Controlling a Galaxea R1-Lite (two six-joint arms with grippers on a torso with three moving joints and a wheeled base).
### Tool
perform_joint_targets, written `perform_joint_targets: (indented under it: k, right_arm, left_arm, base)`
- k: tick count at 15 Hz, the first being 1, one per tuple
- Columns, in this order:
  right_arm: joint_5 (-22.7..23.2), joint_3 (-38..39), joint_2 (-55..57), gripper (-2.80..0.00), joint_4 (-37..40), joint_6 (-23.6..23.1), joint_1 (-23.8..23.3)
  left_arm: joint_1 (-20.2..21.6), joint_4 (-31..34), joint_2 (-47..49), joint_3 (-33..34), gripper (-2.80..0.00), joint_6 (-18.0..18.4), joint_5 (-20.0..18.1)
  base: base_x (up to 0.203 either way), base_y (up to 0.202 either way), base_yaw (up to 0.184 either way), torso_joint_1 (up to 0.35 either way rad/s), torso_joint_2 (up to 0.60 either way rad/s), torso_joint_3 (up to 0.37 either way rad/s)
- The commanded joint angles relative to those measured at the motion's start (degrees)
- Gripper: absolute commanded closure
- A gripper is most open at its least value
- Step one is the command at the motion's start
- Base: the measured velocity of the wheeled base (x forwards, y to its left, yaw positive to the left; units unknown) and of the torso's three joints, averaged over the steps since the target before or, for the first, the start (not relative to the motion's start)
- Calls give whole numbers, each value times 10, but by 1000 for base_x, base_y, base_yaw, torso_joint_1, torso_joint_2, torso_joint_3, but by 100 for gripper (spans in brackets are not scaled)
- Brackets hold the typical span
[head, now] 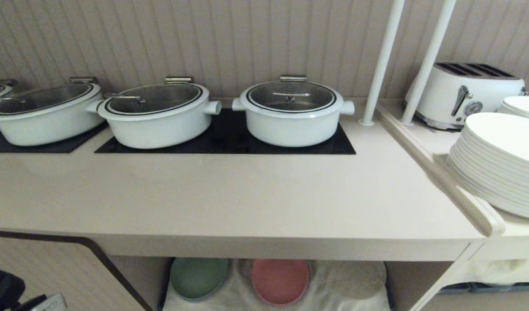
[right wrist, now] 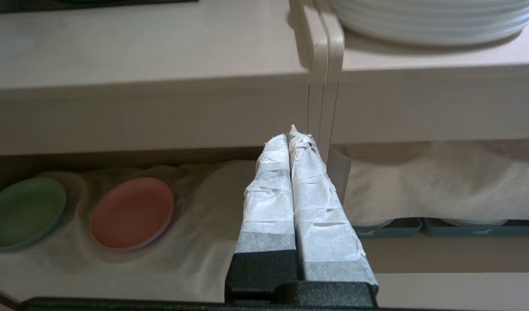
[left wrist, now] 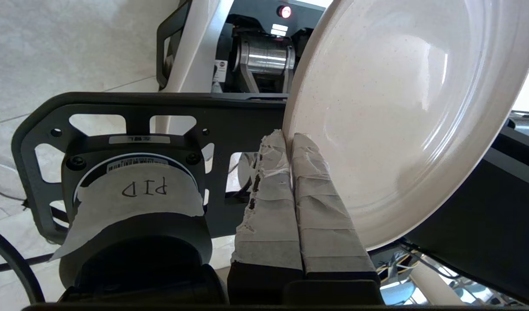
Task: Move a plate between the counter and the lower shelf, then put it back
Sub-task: Put the plate in the cupboard
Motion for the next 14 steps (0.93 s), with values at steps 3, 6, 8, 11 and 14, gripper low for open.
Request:
perform_joint_targets:
  k: [3, 6, 8, 11, 14]
  right_arm:
    - [0, 0, 1, 0, 0, 0, 0]
    - [0, 0, 1, 0, 0, 0, 0]
    - [0, 0, 1, 0, 0, 0, 0]
    - [0, 0, 1, 0, 0, 0, 0]
    - [0, 0, 1, 0, 0, 0, 0]
  left_arm:
    - [0, 2, 1, 0, 0, -1, -2]
    - [0, 2, 0, 1, 0, -1, -2]
    - [0, 2, 0, 1, 0, -1, -2]
    - [0, 3, 0, 1, 0, -1, -2]
    - [0, 2, -5, 6, 0, -1, -2]
  base:
    - [0, 0, 0, -230, 519, 274]
    - [0, 0, 0, -254, 558, 297]
    - [0, 0, 0, -245, 545, 301]
    - [0, 0, 0, -228, 521, 289]
    - [0, 0, 0, -223, 509, 286]
